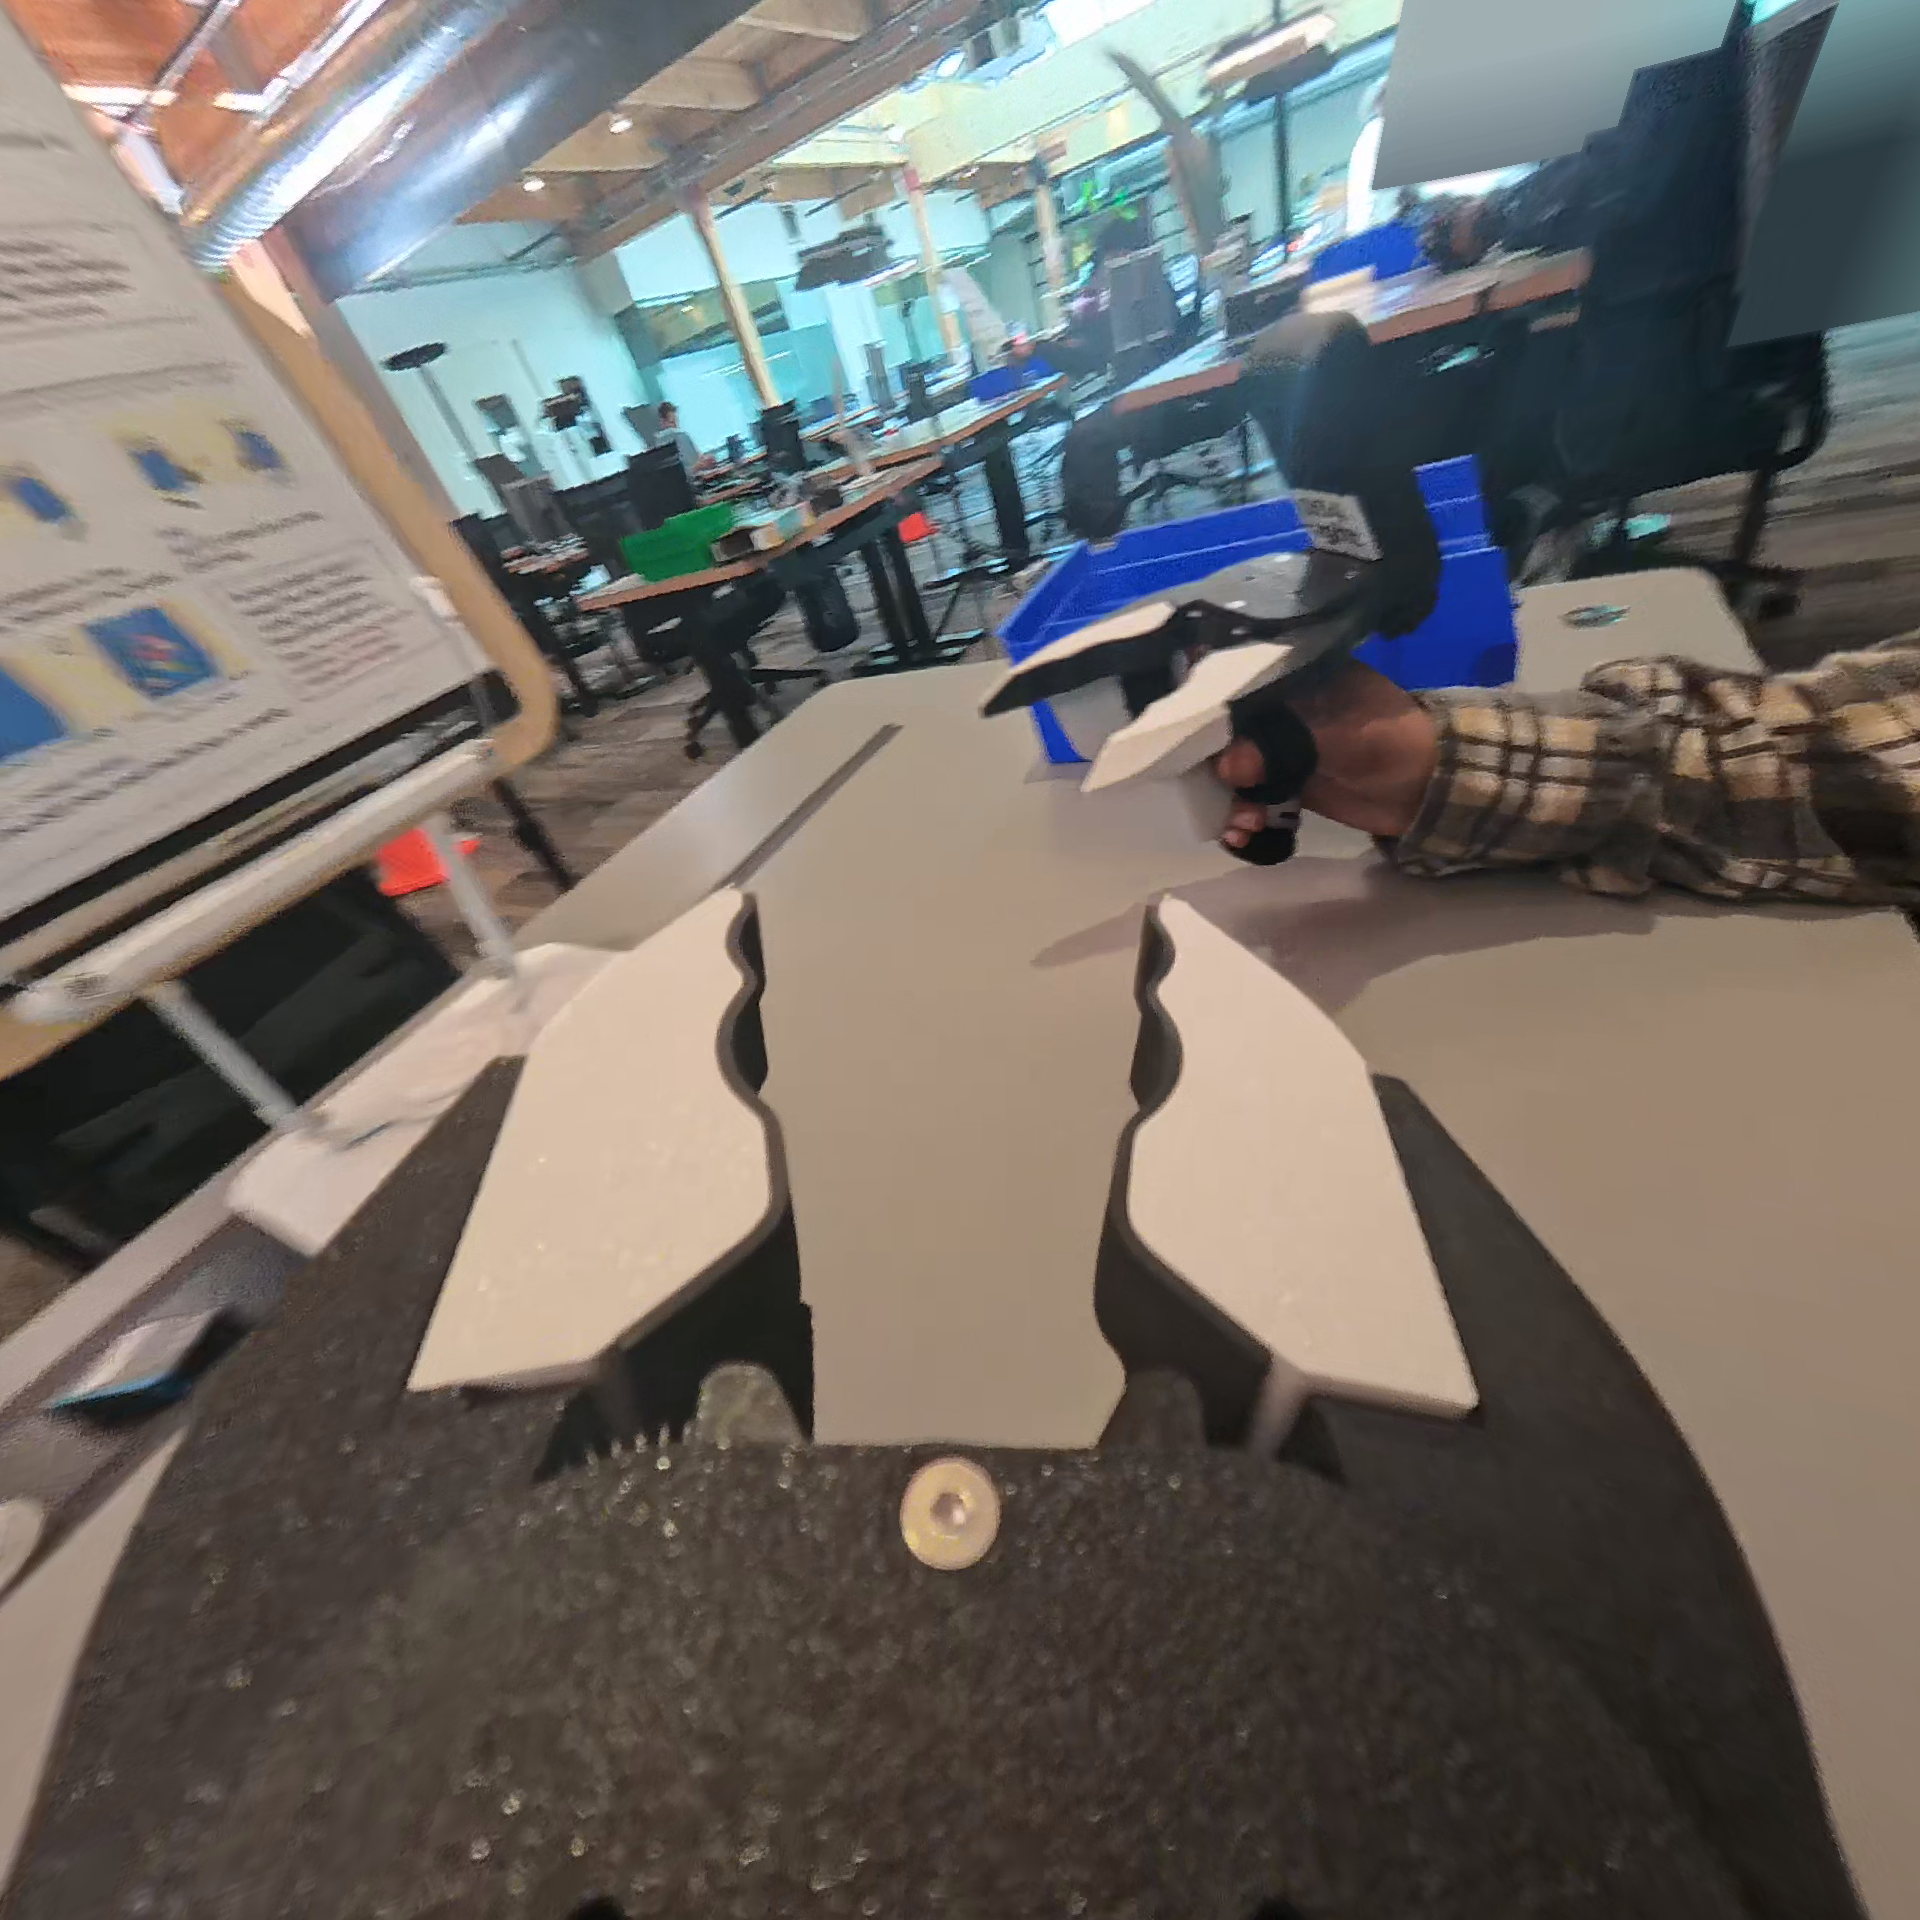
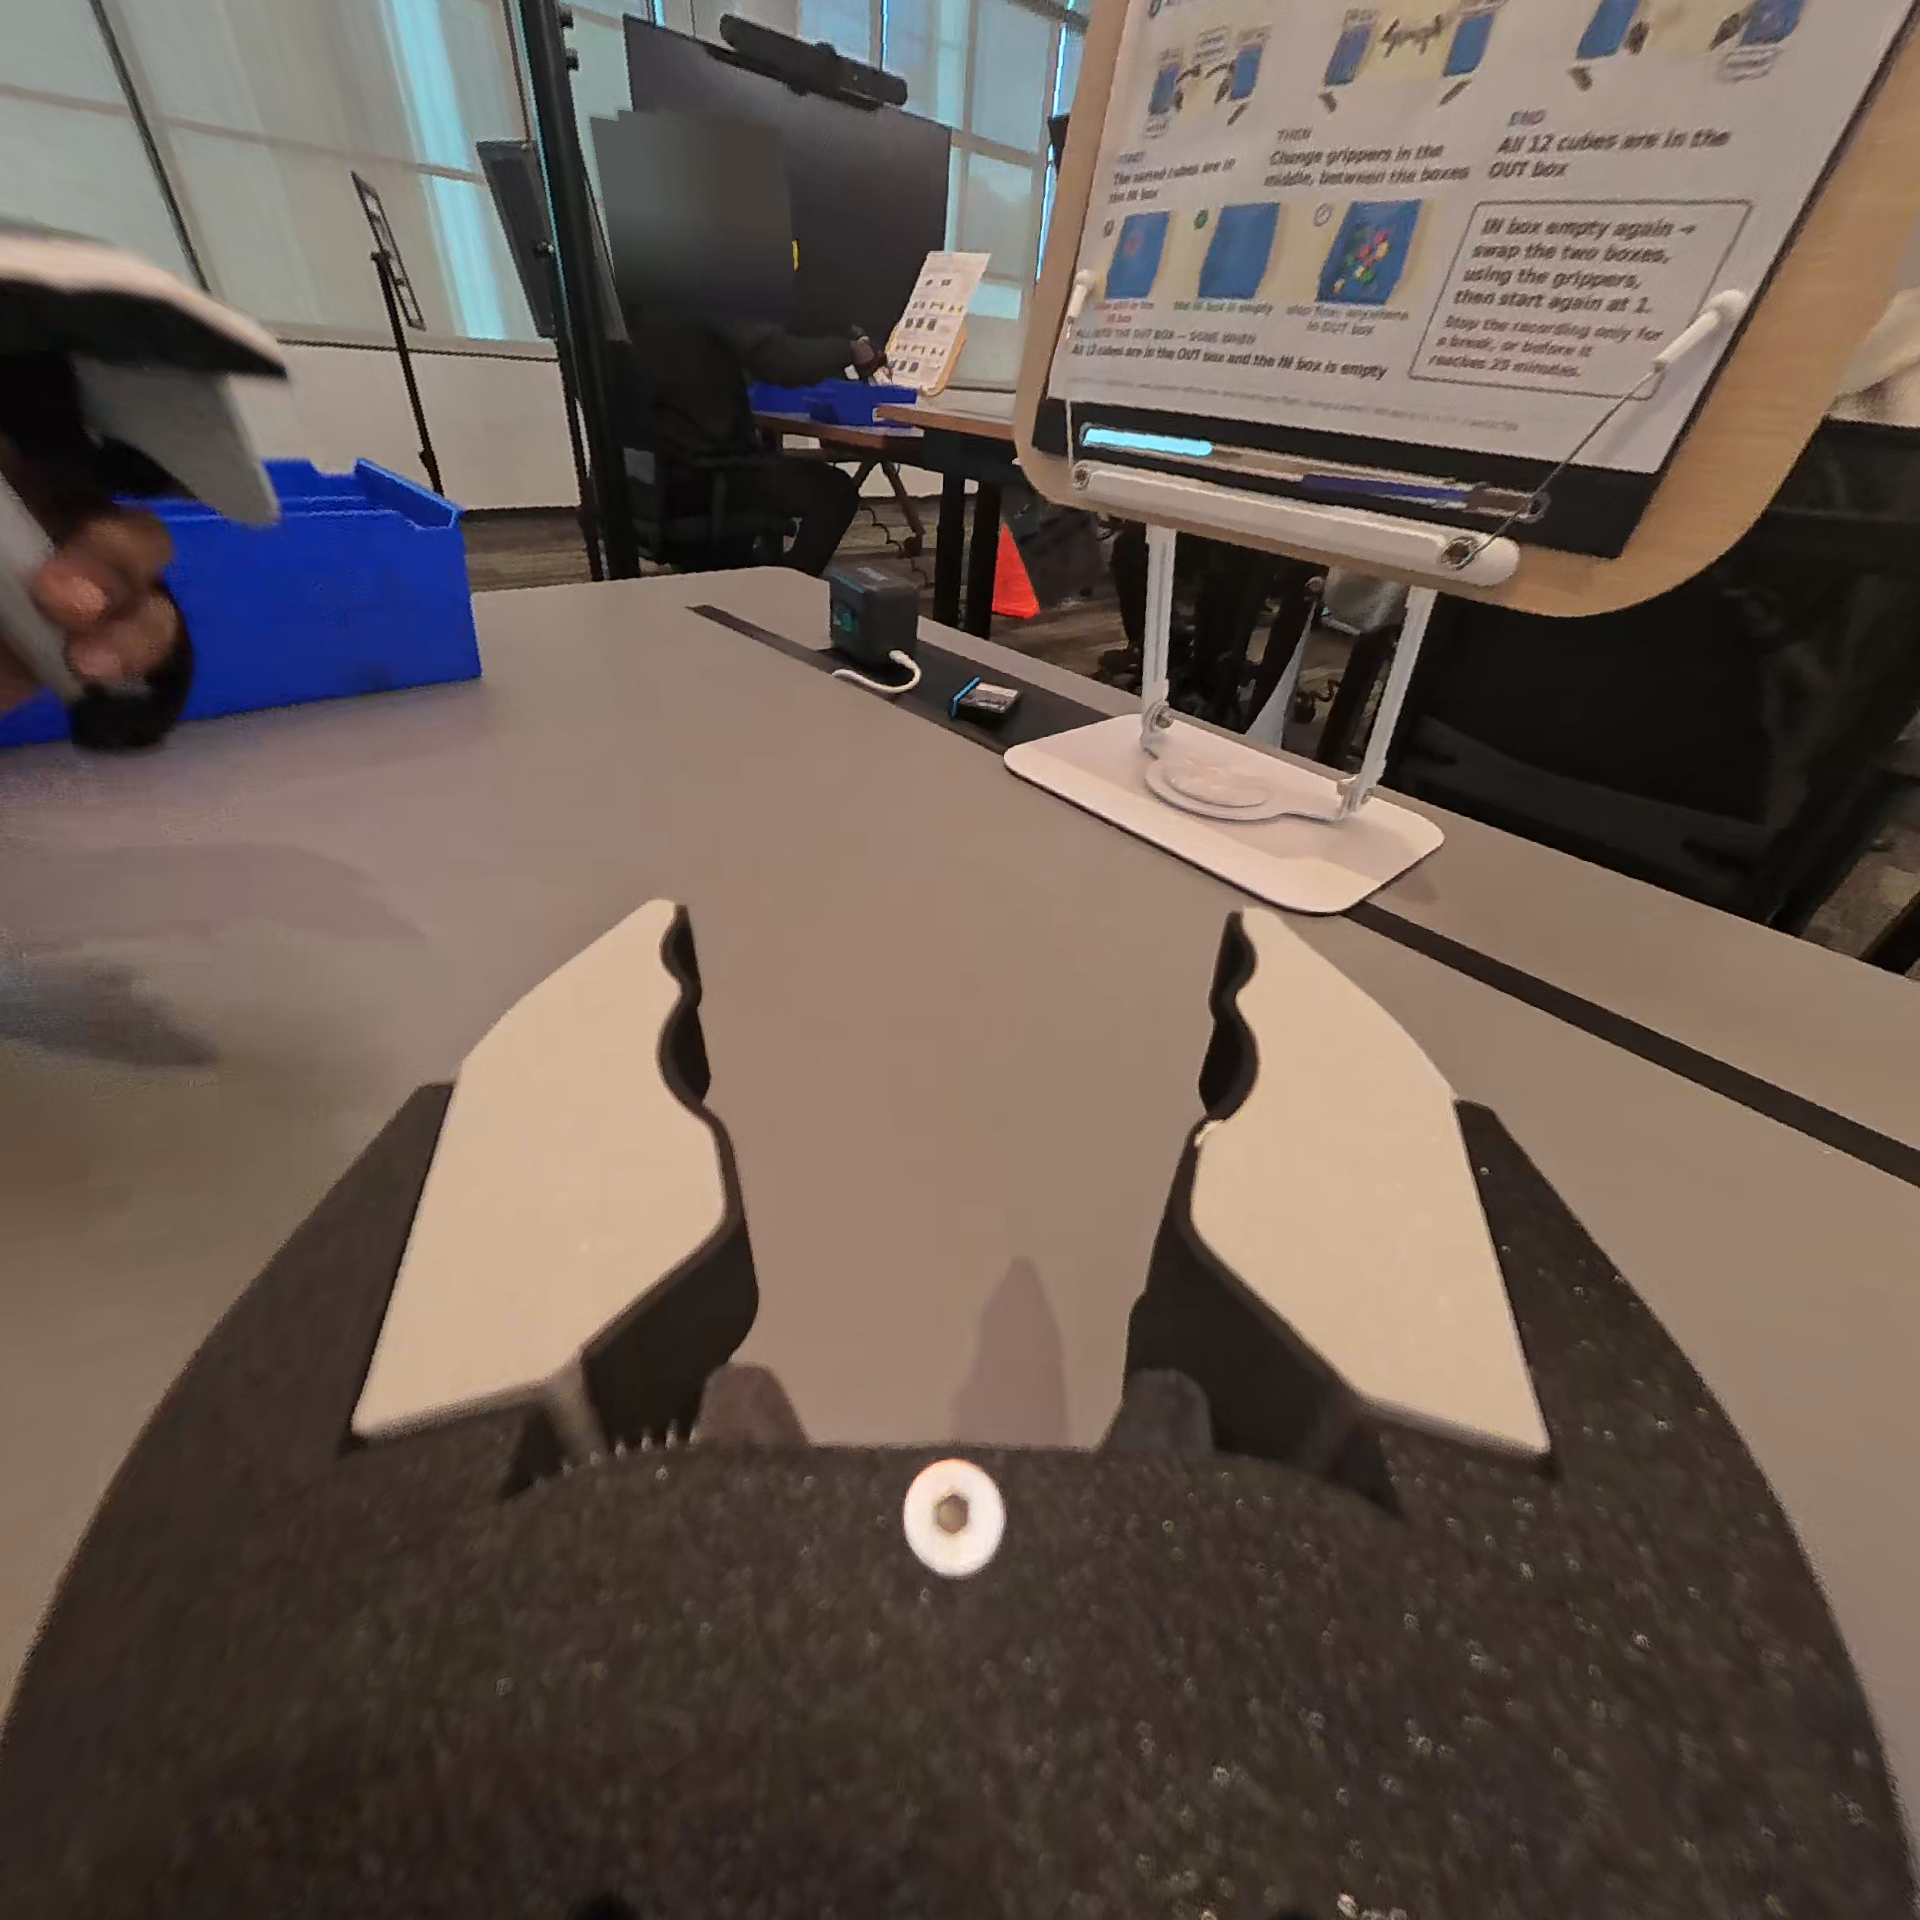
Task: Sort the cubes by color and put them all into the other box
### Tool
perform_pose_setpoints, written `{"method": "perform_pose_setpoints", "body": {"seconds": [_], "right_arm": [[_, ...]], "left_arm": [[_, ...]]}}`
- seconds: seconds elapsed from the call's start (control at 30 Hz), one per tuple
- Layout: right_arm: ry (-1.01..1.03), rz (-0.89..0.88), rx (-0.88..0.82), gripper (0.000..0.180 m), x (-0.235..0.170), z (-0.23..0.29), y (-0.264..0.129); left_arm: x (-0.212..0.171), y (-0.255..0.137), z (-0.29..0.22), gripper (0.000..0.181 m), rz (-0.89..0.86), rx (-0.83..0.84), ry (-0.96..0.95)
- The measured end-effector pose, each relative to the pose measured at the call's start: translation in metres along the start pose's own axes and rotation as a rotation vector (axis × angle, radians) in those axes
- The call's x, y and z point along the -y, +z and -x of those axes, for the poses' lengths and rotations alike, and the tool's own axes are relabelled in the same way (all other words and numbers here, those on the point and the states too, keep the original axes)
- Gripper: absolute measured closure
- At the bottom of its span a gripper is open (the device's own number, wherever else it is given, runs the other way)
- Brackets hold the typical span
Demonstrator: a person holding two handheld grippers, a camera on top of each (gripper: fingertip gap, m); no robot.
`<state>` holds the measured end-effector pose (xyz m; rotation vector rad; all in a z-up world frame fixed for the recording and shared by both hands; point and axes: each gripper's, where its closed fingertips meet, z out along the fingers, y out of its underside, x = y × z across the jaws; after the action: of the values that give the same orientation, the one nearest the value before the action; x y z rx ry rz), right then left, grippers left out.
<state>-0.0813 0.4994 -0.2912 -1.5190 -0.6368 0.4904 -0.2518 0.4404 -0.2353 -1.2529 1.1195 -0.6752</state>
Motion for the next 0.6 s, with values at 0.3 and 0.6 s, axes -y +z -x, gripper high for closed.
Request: {"method": "perform_pose_setpoints", "body": {"seconds": [0.3,0.6], "right_arm": [[0.036,0.027,0.073,0.087,-0.006,0.014,0.005],[0.005,0.063,0.122,0.087,-0.011,0.028,0.01]], "left_arm": [[0.02,-0.198,0.114,0.114,0.476,0.462,0.157],[-0.019,-0.363,0.153,0.113,0.883,0.592,0.08]]}}
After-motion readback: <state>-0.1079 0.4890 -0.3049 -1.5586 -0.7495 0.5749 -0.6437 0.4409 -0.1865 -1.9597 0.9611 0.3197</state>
